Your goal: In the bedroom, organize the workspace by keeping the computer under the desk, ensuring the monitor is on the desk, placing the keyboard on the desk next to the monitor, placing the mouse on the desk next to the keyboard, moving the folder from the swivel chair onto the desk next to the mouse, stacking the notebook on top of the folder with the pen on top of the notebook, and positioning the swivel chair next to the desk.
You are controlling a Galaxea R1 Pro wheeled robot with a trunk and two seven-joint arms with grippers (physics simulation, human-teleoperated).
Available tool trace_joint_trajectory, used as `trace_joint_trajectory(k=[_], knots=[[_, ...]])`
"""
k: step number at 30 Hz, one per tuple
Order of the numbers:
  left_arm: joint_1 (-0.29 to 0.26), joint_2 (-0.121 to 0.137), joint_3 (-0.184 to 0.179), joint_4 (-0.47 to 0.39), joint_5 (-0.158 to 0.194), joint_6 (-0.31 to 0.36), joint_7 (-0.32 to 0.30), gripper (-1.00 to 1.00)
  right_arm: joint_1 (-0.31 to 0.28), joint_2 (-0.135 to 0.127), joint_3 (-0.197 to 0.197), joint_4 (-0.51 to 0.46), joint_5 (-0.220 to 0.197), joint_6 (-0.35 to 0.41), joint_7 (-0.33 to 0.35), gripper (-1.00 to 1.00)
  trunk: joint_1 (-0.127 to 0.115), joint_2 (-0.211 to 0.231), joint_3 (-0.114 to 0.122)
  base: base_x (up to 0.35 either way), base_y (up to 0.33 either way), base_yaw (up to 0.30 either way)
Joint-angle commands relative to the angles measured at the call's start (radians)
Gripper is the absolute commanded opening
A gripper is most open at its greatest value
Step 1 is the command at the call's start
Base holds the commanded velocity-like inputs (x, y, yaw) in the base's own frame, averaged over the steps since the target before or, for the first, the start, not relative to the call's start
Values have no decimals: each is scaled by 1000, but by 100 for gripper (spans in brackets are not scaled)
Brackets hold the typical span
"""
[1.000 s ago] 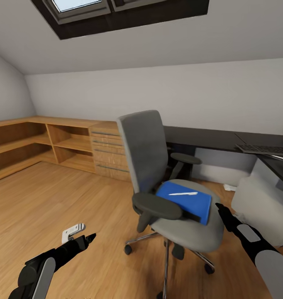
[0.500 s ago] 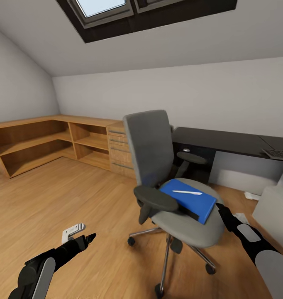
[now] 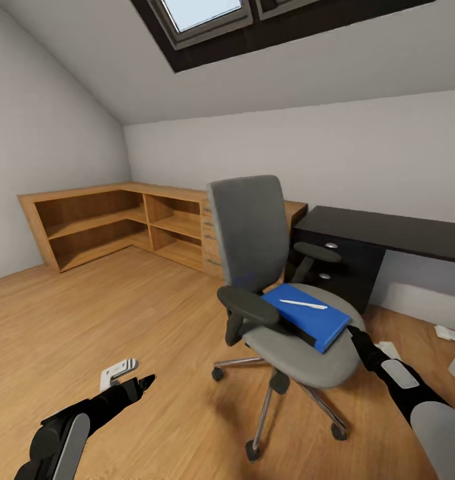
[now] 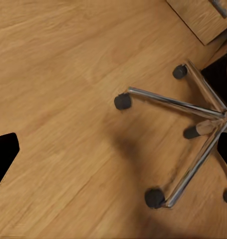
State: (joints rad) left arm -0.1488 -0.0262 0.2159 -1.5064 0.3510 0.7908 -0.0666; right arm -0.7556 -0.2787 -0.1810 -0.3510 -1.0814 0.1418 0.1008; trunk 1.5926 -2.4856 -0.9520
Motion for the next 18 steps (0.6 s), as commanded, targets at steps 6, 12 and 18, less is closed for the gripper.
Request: trace_joint_trajectory(k=[6,12,18], knots=[[-2,-3,2,0,-3,5,-7,100,-1,1,-3,-3,-17,7,8,100,0,0,-1,0,0,277],[-2,-2,1,0,-4,5,-7,100,-1,1,-2,-5,-14,4,9,100,0,0,-2,0,0,68],[-1,-2,0,0,-6,5,-6,100,-1,3,1,-10,-11,-12,29,100,0,0,-2,-2,0,2]])
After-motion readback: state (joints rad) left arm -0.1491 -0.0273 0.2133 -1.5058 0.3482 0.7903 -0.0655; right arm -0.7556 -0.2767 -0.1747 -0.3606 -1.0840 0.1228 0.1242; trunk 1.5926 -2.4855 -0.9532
